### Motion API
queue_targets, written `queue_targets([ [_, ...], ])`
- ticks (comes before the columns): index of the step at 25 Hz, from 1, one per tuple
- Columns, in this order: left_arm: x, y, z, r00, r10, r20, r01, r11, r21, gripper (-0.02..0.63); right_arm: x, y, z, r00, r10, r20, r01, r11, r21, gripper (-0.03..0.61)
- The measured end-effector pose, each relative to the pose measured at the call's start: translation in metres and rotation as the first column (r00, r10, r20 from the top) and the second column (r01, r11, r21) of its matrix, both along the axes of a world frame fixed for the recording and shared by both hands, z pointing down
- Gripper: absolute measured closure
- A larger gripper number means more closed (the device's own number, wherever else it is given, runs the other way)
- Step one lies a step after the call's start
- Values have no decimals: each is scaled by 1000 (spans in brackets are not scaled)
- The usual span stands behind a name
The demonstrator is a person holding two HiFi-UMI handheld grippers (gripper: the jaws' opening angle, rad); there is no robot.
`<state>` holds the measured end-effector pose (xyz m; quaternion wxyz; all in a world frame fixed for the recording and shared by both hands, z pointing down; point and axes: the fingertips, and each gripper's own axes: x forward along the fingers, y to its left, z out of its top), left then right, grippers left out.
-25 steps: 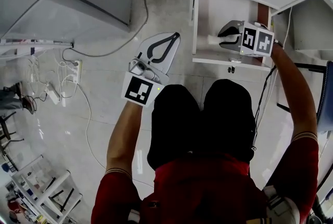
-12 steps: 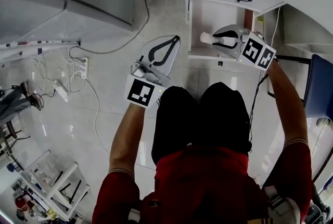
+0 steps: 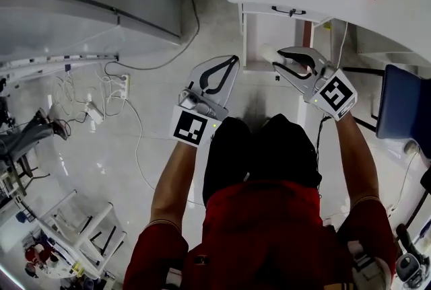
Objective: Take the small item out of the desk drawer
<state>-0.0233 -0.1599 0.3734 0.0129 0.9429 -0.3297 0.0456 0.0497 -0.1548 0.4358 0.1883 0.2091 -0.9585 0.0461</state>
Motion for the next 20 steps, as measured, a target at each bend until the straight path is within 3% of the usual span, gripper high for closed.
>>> queue_targets([
  [6,12,13,-74,999,-9,-33,9,1000,-1,611,13,15,-90,981,141,131,-141,990,-13,462],
  [14,16,38,-159,997,-24,-67,24,1000,11,611,22,45,-193,940,211,268,-225,974,21,462],
  [20,20,54,-204,997,-16,-72,19,999,38,611,35,65,-241,899,263,350,-292,956,32,462],
])
